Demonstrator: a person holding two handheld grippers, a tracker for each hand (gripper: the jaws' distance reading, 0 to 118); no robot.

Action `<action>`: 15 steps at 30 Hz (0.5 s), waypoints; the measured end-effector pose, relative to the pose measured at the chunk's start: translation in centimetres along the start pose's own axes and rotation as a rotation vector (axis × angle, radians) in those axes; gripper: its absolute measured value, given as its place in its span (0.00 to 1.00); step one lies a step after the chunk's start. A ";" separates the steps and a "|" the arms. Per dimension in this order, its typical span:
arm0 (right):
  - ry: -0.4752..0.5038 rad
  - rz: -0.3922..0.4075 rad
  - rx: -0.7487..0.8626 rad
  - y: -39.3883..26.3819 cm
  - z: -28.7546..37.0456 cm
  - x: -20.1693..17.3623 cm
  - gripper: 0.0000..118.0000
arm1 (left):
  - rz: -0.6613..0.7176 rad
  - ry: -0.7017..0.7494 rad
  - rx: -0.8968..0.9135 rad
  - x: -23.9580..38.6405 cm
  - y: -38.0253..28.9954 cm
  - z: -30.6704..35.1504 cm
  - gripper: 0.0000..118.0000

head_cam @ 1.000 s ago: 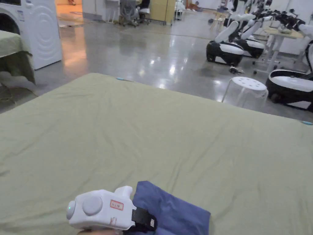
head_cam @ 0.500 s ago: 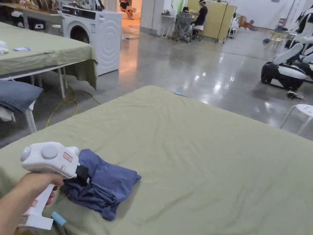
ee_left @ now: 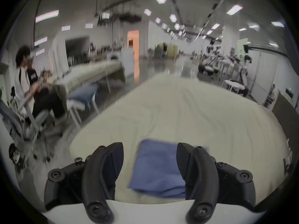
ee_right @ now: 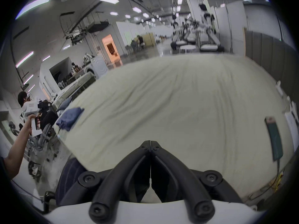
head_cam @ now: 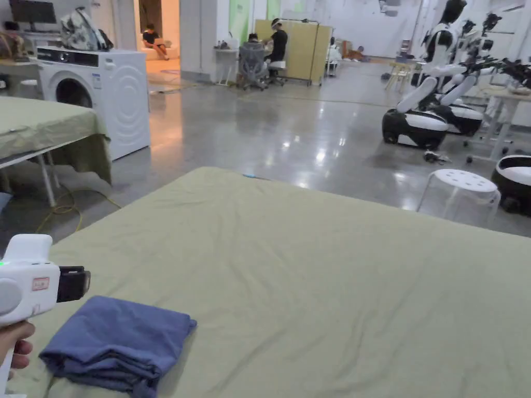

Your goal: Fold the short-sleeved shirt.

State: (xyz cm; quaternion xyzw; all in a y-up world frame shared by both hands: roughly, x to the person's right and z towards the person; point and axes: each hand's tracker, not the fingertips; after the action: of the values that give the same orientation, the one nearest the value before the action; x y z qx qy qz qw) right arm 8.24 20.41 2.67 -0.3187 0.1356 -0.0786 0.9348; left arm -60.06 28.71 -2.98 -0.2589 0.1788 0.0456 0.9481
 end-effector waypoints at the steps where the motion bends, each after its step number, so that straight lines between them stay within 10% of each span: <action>1: -0.020 0.026 0.057 1.4 0.4 -0.3 0.01 | -0.011 -0.038 0.070 3.2 0.1 1.8 0.58; 5: -0.088 0.085 0.295 6.2 2.9 -1.5 0.01 | -0.030 -0.275 0.275 16.5 0.1 7.9 0.53; 8: -0.168 0.194 0.423 9.3 4.5 -2.3 0.01 | -0.121 -0.361 0.395 24.8 -0.2 10.5 0.06; 12: -0.244 0.297 0.574 12.1 6.1 -2.9 0.01 | -0.032 -0.472 0.434 30.5 -0.5 14.0 0.06; 15: -0.270 0.206 0.593 12.7 6.7 -2.7 0.01 | -0.069 -0.441 0.507 33.0 -1.7 16.4 0.06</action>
State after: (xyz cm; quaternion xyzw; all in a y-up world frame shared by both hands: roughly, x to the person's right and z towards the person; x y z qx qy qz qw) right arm 8.46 34.86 0.47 -0.0253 0.0135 0.0230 0.9993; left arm -23.81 35.33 -1.03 -0.0046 -0.0340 0.0225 0.9992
